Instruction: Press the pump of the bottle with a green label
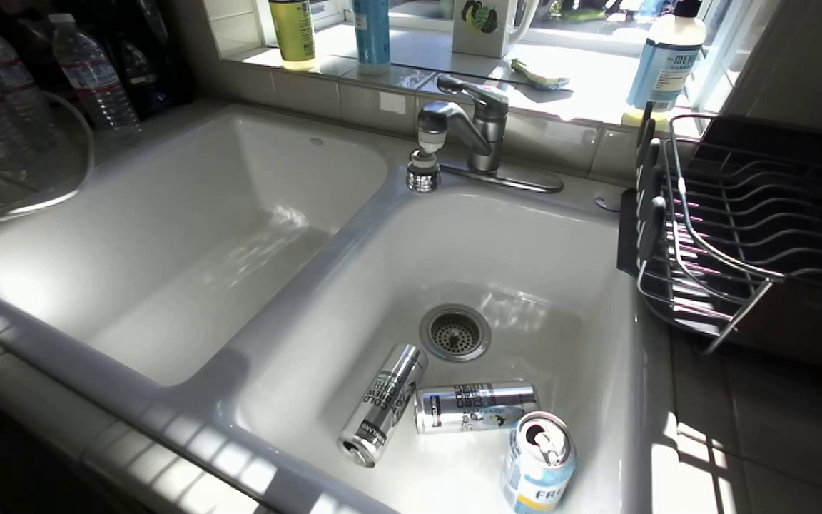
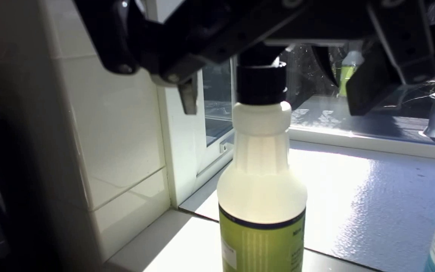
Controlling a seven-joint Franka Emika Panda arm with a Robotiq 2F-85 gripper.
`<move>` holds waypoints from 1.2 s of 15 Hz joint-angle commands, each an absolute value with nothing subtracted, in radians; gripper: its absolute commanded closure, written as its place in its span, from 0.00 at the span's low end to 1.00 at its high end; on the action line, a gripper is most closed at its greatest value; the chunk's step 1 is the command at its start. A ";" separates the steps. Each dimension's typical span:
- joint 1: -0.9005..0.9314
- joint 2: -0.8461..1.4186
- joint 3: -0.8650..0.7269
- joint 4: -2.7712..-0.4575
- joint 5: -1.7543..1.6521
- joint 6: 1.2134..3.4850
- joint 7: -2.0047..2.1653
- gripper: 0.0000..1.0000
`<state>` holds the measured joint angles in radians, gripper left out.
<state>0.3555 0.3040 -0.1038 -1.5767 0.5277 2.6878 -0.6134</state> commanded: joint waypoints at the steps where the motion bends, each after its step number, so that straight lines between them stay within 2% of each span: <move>1: 0.366 0.280 -0.117 -1.615 0.506 2.677 -0.578 0.05; 2: 0.363 0.284 -0.112 -1.611 0.517 2.678 -0.586 0.01; 3: 0.360 0.286 -0.109 -1.607 0.525 2.676 -0.591 0.04; 5: 0.354 0.290 -0.100 -1.599 0.541 2.664 -0.604 0.00; 18: 0.354 0.307 -0.101 -1.579 0.532 2.656 -0.609 0.00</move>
<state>0.3542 0.3074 -0.1010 -1.5787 0.5321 2.6560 -0.6090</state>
